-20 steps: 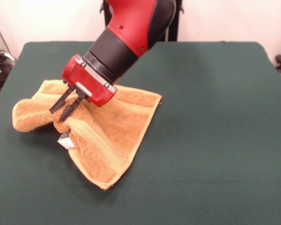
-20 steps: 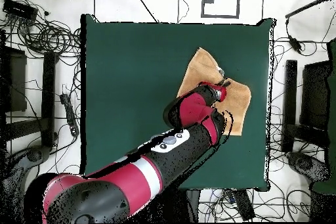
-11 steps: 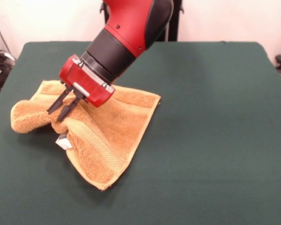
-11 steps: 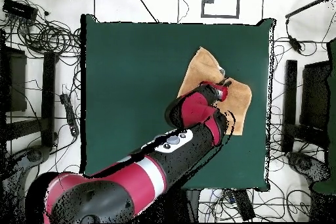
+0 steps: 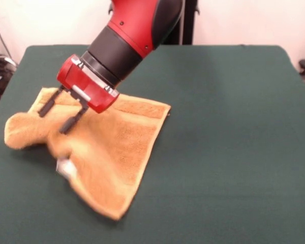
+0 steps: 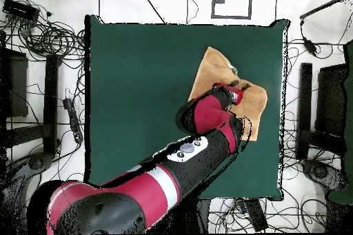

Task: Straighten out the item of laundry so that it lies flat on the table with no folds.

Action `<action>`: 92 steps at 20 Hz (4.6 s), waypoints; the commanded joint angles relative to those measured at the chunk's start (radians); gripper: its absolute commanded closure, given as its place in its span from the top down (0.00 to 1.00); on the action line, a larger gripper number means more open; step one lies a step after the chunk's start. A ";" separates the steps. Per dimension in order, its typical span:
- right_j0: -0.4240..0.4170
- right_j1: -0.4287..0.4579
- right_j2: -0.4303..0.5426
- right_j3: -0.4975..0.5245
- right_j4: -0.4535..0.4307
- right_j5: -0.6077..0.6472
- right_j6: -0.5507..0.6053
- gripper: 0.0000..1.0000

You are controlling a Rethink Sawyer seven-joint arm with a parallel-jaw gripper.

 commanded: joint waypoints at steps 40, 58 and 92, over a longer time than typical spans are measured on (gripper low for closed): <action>-0.113 -0.168 0.366 -0.021 -0.063 0.374 0.047 1.00; -0.127 -0.227 0.391 -0.036 -0.081 0.428 0.068 1.00; -0.190 -0.265 0.499 -0.053 -0.059 0.642 0.091 1.00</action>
